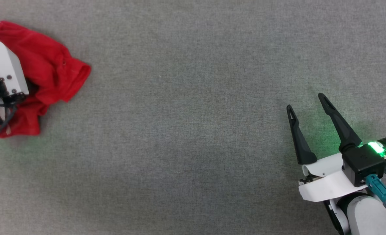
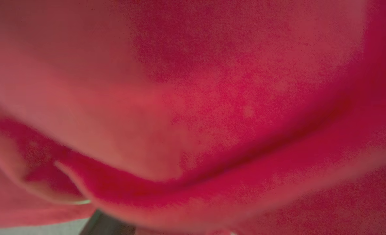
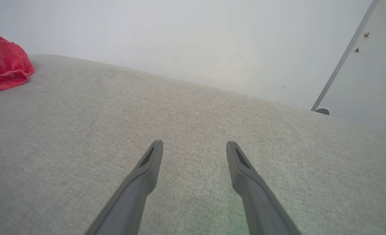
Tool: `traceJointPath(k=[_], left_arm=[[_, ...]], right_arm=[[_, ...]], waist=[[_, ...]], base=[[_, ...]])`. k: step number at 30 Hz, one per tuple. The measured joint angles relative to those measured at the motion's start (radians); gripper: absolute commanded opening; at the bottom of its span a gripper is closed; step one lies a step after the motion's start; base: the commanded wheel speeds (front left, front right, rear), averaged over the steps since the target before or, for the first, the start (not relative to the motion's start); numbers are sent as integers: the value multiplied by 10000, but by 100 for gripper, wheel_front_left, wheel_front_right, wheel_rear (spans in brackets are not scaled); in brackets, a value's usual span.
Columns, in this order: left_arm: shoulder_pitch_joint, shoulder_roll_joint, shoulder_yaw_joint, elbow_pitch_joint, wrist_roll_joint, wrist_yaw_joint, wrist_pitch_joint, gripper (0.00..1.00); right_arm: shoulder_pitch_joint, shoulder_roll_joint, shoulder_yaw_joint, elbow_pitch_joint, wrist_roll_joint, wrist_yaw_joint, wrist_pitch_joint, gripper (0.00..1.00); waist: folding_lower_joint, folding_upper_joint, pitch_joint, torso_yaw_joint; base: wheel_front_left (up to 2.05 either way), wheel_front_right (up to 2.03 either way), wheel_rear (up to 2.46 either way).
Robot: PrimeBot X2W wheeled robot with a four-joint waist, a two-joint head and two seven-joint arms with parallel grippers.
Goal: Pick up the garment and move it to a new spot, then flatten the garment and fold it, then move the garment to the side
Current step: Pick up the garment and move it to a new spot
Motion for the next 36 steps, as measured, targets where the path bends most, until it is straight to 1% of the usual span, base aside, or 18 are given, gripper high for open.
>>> traceJointPath(k=[2,9,13,19,23,25,29,32,36], left_arm=[[-113,-10,8,117,15,12,-284,0],[-318,-194,-222,274,167,-173,-1630,0],[-475,-288,-416,276,380,-259,-2128,0],[-791,-196,-537,8,587,-249,-3097,0],[-936,-295,-704,-311,746,-198,-3524,0],[-1018,-370,-809,-527,805,-182,-3659,0],[-1041,-548,-1026,-920,934,-146,-3538,0],[-989,-692,-1129,-1354,894,-127,-3252,0],[-735,-913,-1344,-2288,869,-77,-2821,0]], right_arm=[[6,-4,-38,-29,2,0,8,100],[128,40,-82,163,144,0,2,100],[218,144,-115,456,155,0,-77,100],[373,297,-105,1022,232,0,-276,100],[543,389,-182,1394,240,0,-399,100],[554,437,-251,1526,238,0,-456,100],[574,523,-397,1810,236,0,-573,100],[573,554,-669,1988,236,0,-679,100],[568,571,-1218,2150,211,0,-792,100]], waist=[[0,0,38,-6],[0,0,-341,151],[0,-1,-790,302],[0,0,-1627,497],[0,0,-2252,611],[0,0,-2571,668],[0,0,-3192,766],[0,0,-3611,794],[0,0,-4048,714]], base=[[0,0,0],[0,0,0],[0,0,0],[0,0,0],[0,0,0],[0,0,0],[0,0,0],[0,0,0],[0,0,0]])
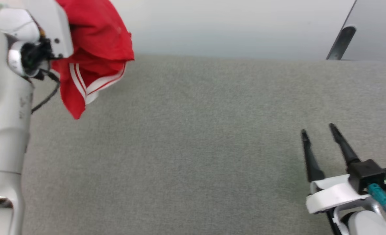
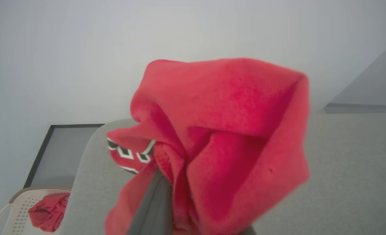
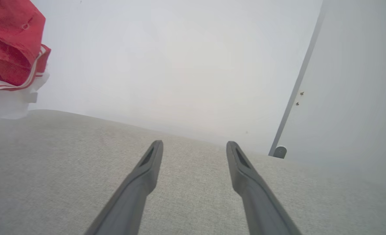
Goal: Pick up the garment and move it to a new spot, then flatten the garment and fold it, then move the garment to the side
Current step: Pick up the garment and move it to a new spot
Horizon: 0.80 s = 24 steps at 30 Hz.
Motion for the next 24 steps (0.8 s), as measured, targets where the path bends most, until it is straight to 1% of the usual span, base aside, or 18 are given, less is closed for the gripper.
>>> traceJointPath(k=[2,6,7,8,9,13,17,20,24], left_arm=[[176,-148,-44,-585,-125,104,328,0],[799,-621,-282,-1881,-328,286,1030,0],[980,-686,-339,-2257,-389,324,1189,0],[980,-686,-339,-2257,-389,324,1189,0],[1172,-740,-362,-2579,-456,407,1386,0],[2061,-918,-640,-3956,-569,803,2201,0],[2778,-901,-963,-5150,-558,1310,3135,0],[3282,-901,-1212,-5795,-539,1753,3889,0],[4034,-828,-1601,-6040,-359,2201,4621,0]], right_arm=[[-3,12,-347,58,-82,0,-44,100],[-5,12,-995,169,-224,0,-138,100],[-7,13,-1137,182,-268,0,-178,100],[-7,13,-1137,182,-268,0,-178,100],[-14,8,-1281,199,-320,0,-182,100],[-56,19,-1764,265,-414,0,-270,100],[-63,15,-2105,334,-368,0,-349,100],[-94,17,-2165,399,-161,0,-366,100],[-114,15,-2088,564,132,0,-399,100]], waist=[[0,0,-118,-139],[0,0,-223,-513],[0,0,-228,-626],[0,0,-228,-626],[0,0,-227,-741],[0,0,-173,-1252],[0,0,-45,-1778],[0,0,90,-2165],[0,0,309,-2642]], base=[[0,0,0],[0,0,0],[0,0,0],[0,0,0],[0,0,0],[0,0,0],[0,0,0],[0,0,0],[0,0,0]])
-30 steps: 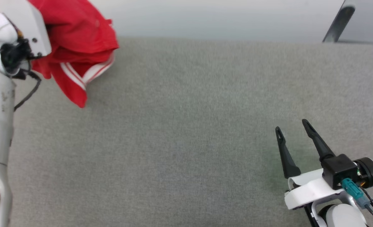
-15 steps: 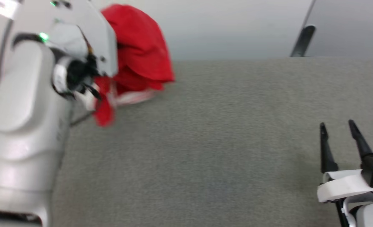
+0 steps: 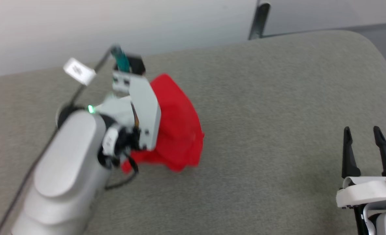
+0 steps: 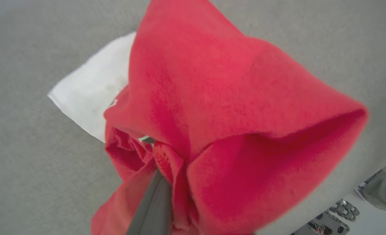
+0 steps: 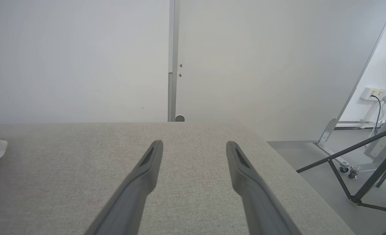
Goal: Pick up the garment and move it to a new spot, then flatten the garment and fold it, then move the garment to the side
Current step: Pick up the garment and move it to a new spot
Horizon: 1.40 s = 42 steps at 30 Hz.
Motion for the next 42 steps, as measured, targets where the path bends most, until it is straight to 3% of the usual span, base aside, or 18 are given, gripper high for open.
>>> traceJointPath(k=[3,9,10,11,13,21,25,34,39,42], left_arm=[[558,-67,-190,222,-8,253,278,0],[1191,-169,-608,907,-127,255,604,0],[1247,-209,-598,957,-157,265,577,27],[1280,-274,-568,1016,-196,307,522,44],[1300,-351,-564,1066,-228,359,533,100],[1602,-215,-251,395,-696,391,614,100],[2266,94,238,-454,-917,196,-336,100],[3865,245,1007,-1503,-1233,-1127,-3827,100],[4558,171,1281,-1448,-1129,-2102,-6372,100],[4941,173,1484,-1099,-882,-2376,-8065,100]], right_arm=[[-124,0,180,134,132,0,-12,100],[-183,0,535,280,357,0,-12,100],[-182,6,593,316,410,0,-12,100],[-181,6,639,339,430,0,-12,100],[-174,4,763,416,441,0,-12,100],[81,8,961,564,368,0,-13,100],[314,12,1202,497,221,0,-13,100],[817,10,1336,38,54,0,-38,100],[1002,13,1367,0,-88,0,-38,100],[1144,10,1375,-42,-127,0,-38,100]], waist=[[0,0,165,-316],[0,0,390,-789],[0,0,395,-834],[0,0,376,-856],[0,0,304,-869],[0,0,-311,-633],[0,0,-836,-422],[0,0,-1507,301],[0,-1,-1710,760],[0,0,-1831,1003]], base=[[0,0,0],[0,0,0],[0,0,0],[0,0,0],[0,0,0],[0,0,0],[0,0,0],[0,0,0],[0,0,0],[0,0,0]])
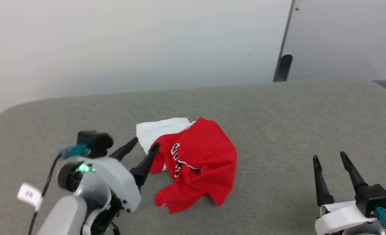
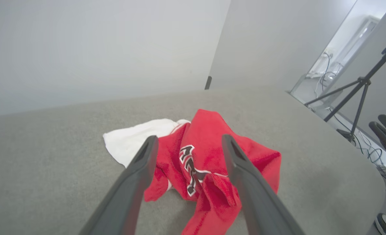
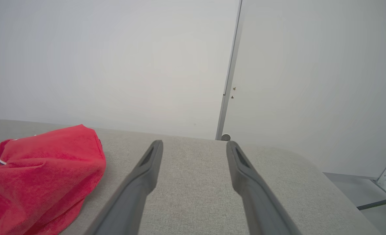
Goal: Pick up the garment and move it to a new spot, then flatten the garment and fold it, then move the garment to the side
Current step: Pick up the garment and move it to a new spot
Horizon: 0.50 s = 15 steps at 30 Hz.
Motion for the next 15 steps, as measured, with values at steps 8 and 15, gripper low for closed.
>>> traceJointPath(k=[8,15], left_arm=[[770,194,102,1208,1248,-228,-4123,100],[1271,322,433,2169,1971,-90,-5846,100]], right_arm=[[431,2,-2,-125,-261,0,0,100],[616,2,-159,-405,-673,0,0,100]], waist=[[0,0,-311,601],[0,0,-528,1012]], base=[[0,0,0],[0,0,0]])
